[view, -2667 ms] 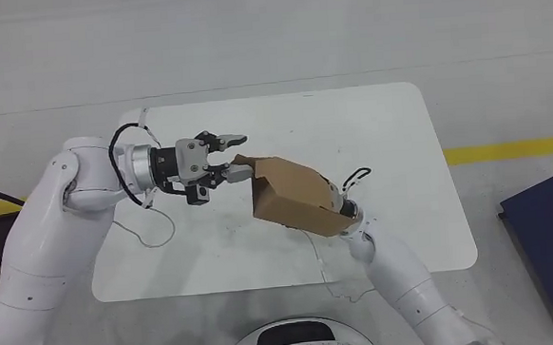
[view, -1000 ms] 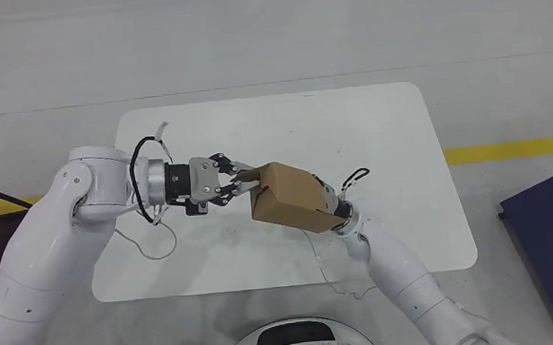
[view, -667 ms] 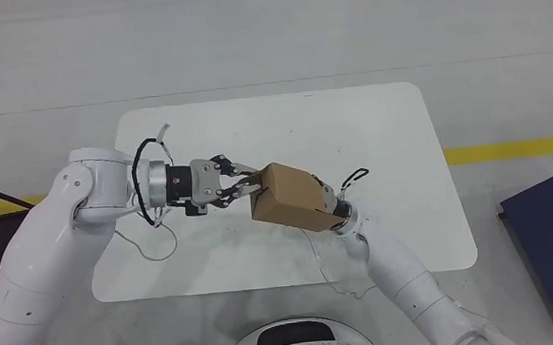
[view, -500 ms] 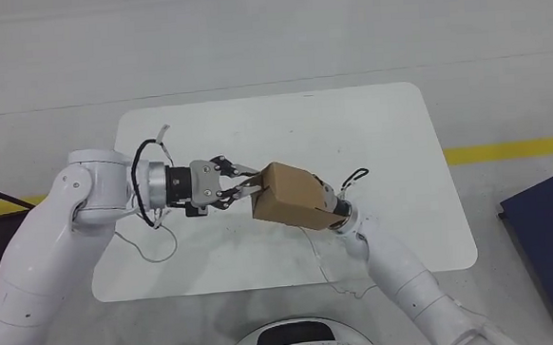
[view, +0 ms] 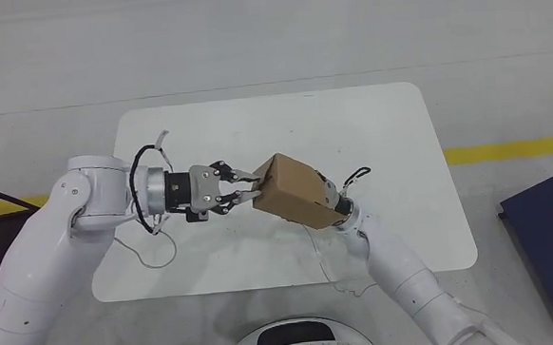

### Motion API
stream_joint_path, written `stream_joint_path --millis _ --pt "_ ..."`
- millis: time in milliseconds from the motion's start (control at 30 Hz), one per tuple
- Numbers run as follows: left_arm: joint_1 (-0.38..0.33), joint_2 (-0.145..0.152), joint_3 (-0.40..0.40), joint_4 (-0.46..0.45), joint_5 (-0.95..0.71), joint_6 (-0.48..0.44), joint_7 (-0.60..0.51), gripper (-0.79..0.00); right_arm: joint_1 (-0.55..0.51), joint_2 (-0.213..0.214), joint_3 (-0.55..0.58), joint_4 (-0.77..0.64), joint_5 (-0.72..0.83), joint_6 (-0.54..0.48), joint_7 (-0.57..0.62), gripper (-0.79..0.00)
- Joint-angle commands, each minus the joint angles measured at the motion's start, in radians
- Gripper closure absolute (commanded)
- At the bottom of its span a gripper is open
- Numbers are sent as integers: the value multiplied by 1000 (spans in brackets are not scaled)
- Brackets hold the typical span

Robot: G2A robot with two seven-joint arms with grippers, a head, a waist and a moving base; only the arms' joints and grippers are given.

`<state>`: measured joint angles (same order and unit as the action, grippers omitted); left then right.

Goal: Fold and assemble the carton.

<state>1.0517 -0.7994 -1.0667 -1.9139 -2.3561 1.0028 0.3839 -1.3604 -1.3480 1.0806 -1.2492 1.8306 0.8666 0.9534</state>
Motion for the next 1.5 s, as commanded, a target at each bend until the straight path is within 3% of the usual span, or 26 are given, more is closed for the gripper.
stream_joint_path --millis 0,233,1000,1100,1467 --pt "1 -1 3 2 -12 2 -11 -231 -3 0 -2 -5 7 4 -4 0" --pt "-5 -4 11 8 -56 5 -25 -277 -8 3 1 -11 10 7 -7 0" --pt "2 -6 32 13 -116 -14 -4 -289 -34 8 8 -46 -12 -7 7 0" --pt "6 -7 34 18 -122 -13 -5 -366 -36 8 7 -52 -18 -8 8 0" --pt "16 -9 44 23 -128 -11 -9 -385 -46 10 -1 -81 -64 -22 22 0"
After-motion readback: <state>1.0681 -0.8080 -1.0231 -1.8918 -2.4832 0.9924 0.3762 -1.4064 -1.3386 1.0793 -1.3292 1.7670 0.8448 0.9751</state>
